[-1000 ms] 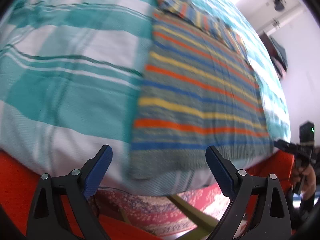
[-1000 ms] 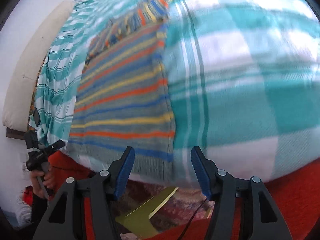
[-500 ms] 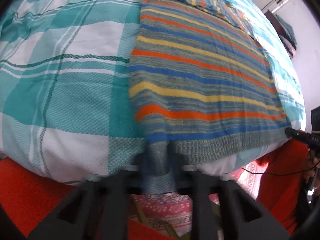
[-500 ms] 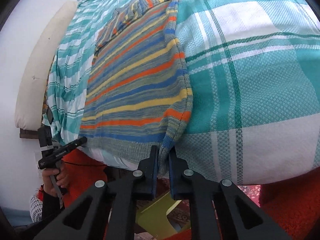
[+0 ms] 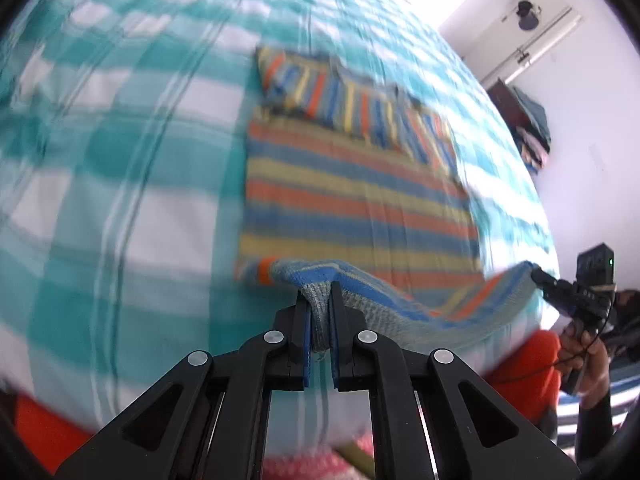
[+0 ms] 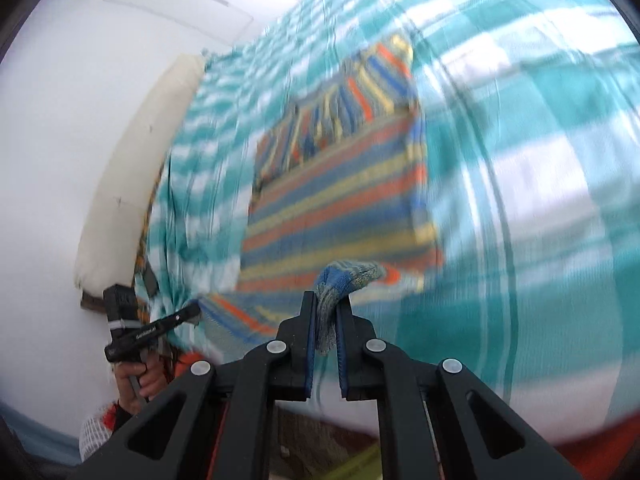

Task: Fold small clothes
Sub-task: 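Lift the hem with both tools and fold it over toward the collar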

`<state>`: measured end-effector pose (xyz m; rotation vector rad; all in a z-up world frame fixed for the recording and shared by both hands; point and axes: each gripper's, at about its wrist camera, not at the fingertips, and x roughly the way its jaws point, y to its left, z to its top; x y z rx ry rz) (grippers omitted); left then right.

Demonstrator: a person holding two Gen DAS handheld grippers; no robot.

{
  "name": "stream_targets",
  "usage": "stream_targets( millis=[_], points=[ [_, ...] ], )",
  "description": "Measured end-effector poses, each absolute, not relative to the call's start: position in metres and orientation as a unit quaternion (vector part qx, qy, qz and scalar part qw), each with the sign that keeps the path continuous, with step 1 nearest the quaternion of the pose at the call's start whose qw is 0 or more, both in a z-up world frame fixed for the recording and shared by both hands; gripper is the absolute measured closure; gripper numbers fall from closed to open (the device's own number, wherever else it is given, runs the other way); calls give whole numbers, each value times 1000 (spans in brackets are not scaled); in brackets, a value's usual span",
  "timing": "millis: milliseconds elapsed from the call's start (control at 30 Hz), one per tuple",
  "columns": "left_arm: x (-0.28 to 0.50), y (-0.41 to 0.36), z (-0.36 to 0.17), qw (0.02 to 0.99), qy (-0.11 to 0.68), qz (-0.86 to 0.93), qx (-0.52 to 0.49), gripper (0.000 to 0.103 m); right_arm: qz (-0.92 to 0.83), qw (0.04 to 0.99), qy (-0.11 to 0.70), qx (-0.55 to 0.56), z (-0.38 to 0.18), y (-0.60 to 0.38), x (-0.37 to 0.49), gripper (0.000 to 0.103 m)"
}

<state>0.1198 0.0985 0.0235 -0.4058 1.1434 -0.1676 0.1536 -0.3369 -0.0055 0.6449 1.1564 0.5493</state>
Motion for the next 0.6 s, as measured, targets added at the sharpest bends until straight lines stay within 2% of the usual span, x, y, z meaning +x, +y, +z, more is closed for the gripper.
stream_targets(
  millis=[100,300,600],
  points=[
    [166,108,28,826,521,-65,-205,98,232,767,508,317,-4,-345,195,97],
    [269,120,26,835,506,-44,-214,98,196,791,474,333,4,-357,296,98],
    [399,113,5,846,508,-23,-161,98,180,813,465,302,-3,-344,428,98]
  ],
)
